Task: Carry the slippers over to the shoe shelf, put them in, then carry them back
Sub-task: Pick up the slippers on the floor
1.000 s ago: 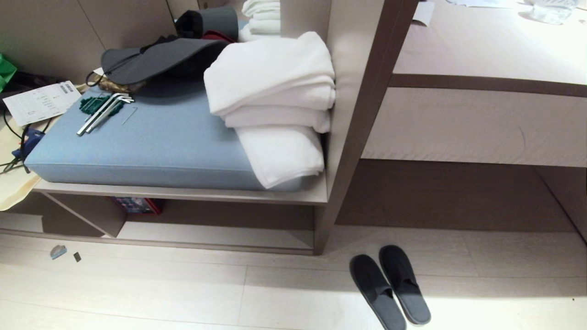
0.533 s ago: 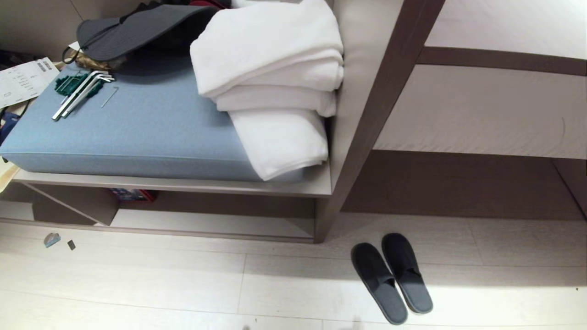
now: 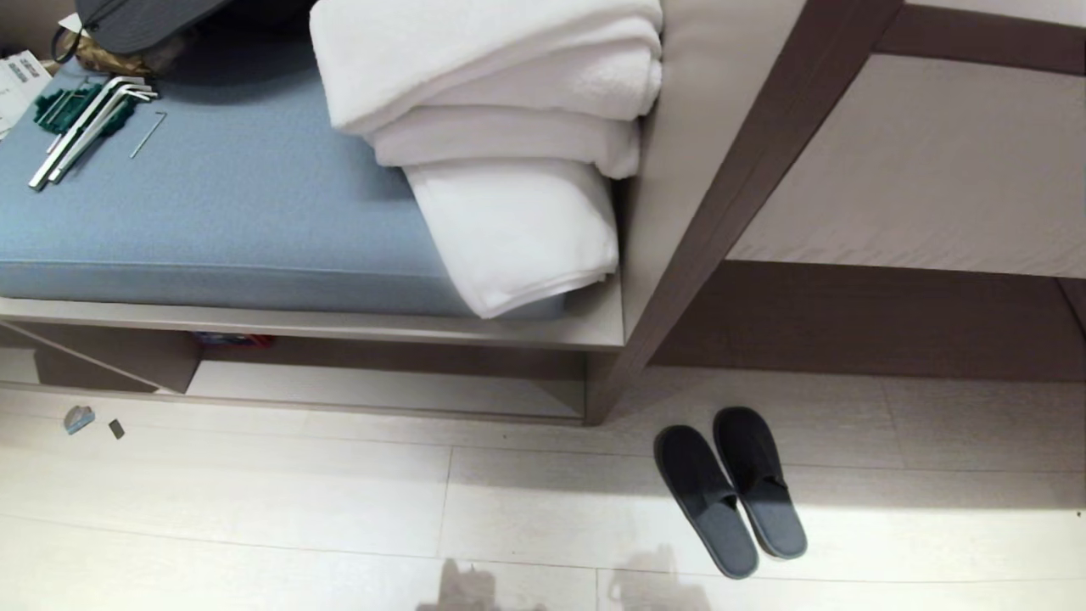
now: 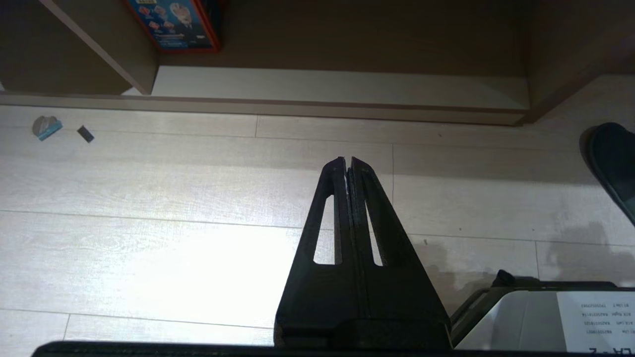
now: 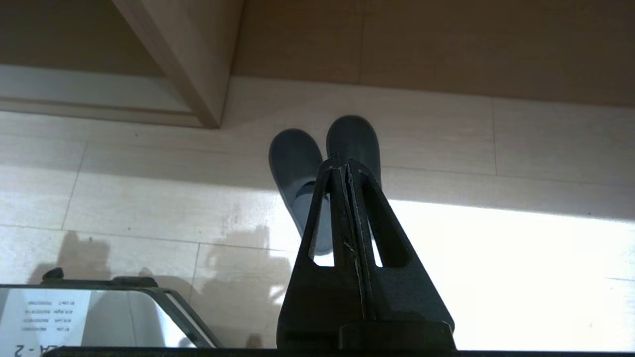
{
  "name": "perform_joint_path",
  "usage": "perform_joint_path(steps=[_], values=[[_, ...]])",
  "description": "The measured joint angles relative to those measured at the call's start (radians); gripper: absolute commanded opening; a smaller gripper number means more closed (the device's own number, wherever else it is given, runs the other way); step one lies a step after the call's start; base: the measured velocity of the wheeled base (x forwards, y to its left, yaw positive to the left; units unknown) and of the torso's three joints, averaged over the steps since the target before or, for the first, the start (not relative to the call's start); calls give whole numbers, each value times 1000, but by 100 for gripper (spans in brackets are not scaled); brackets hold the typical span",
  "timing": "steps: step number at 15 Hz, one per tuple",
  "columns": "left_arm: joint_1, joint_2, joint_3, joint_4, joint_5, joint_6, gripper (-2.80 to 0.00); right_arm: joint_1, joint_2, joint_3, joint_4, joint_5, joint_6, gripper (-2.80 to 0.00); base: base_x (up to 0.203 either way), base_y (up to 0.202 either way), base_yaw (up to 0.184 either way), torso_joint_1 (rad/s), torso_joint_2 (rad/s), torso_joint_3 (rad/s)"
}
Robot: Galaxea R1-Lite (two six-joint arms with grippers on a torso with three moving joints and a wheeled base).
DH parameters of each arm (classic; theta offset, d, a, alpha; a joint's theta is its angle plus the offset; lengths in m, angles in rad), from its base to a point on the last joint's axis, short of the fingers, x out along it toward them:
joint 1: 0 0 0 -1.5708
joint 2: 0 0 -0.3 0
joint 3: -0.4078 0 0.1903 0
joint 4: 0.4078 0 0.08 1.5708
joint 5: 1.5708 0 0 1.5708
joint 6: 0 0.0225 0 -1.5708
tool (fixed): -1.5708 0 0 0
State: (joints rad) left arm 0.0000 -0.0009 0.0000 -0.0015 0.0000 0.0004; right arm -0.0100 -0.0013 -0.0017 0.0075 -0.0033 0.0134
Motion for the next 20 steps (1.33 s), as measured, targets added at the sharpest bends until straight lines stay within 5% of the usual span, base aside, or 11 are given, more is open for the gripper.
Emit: perform_joint_path(steps=[20], values=[[0,0,0,0,0,0,-280,0,0,0,0,0,1,-280,0,0,0,3,3,-196]])
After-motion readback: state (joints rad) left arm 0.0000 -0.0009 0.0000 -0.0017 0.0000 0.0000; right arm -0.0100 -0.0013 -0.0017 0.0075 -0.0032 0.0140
